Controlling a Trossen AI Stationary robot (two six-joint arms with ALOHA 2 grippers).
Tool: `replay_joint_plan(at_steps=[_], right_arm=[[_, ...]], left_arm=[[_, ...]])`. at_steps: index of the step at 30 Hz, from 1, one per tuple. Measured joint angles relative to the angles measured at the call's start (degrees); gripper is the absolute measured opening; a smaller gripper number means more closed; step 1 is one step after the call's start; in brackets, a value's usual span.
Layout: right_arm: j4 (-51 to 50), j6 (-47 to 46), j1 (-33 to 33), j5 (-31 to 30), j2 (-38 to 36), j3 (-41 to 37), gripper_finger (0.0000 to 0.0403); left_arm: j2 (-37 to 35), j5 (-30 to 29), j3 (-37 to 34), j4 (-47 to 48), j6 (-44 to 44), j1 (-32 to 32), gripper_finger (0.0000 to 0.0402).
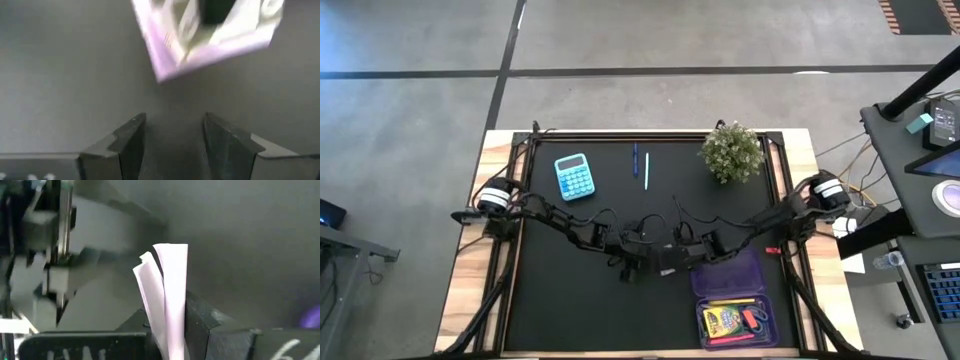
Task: Pack school essentials
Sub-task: Put the white sticky note into the purple supply box
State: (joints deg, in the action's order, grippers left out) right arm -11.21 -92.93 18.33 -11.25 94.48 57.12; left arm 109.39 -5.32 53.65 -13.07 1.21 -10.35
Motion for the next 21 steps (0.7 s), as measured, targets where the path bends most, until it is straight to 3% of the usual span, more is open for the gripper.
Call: replay_joint_plan(at_steps=[11, 21], right_arm=[[-10.92, 3.49, 9.49, 13.96, -14.13, 0.12, 0.0043], [-23.51, -8.23, 25.71, 22.24, -17.39, 0.15, 0.0043]], left_arm=[[-0.55, 0.04, -0.11, 0.88, 0.14, 0.0, 0.0185], [-0.55, 0.02, -0.11, 0.51, 9.76, 0.0, 0.0185]])
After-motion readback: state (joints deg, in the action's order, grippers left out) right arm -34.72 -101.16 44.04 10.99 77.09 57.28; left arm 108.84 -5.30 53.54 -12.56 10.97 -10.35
